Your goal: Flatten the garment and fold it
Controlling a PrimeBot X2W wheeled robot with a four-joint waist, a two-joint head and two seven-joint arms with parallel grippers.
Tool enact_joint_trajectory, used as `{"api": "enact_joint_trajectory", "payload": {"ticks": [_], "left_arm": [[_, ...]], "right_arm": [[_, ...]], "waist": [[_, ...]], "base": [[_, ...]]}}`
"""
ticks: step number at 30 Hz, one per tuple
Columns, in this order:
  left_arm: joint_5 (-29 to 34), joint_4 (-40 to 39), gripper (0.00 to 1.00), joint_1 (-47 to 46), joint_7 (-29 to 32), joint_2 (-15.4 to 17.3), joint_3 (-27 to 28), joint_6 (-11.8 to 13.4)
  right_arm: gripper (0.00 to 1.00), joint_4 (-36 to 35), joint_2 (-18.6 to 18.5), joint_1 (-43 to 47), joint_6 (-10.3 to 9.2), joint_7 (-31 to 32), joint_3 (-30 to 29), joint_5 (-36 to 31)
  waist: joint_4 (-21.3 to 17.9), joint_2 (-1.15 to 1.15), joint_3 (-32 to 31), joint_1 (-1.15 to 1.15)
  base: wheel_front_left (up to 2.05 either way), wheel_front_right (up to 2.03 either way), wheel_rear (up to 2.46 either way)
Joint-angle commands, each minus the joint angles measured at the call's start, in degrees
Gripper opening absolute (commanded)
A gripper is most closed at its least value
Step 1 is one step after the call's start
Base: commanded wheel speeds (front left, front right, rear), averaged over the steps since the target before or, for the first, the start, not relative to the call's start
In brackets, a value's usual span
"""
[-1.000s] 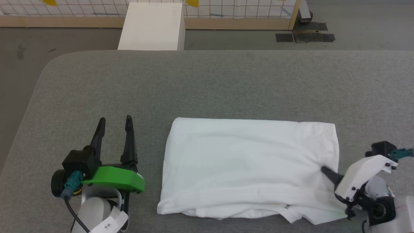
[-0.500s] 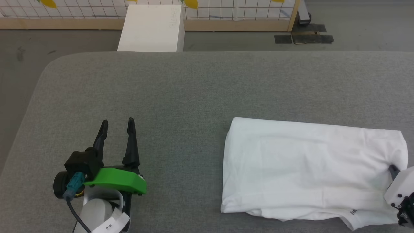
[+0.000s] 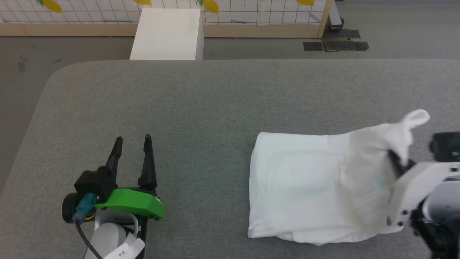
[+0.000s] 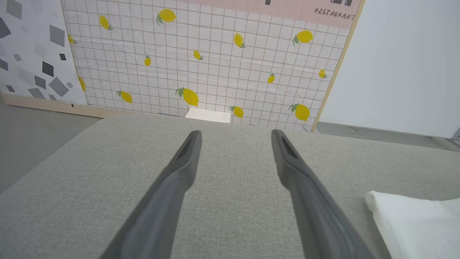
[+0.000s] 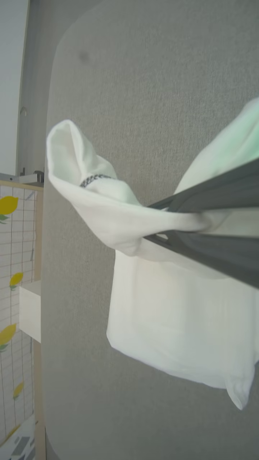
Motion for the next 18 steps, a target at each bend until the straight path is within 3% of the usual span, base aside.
{"api": "enact_joint_trajectory", "payload": {"ticks": [1, 7, 18], "left_arm": [[0.10, 0.19, 1.00, 0.06, -0.22, -0.25, 0.02, -0.38], [-0.21, 0.60, 1.00, -0.69, -0.22, -0.28, -0.34, -0.64], [-0.90, 0.87, 1.00, -2.03, -0.22, -0.31, -0.97, -1.12]], "right_arm": [[0.00, -1.30, -0.05, 0.05, -0.09, 0.94, 2.42, 0.42], [0.00, -0.03, -1.34, -3.45, -0.09, 5.15, 14.89, 0.48], [0.00, 17.94, -2.57, -12.57, -0.09, 4.78, 29.18, 3.63]], "waist": [[0.19, 0.00, 0.05, 0.00], [1.21, 0.00, 0.64, 0.00], [3.84, 0.00, 3.22, 0.00]], "base": [[0.00, 0.00, 0.00], [0.00, 0.00, 0.00], [0.00, 0.00, 0.00]]}}
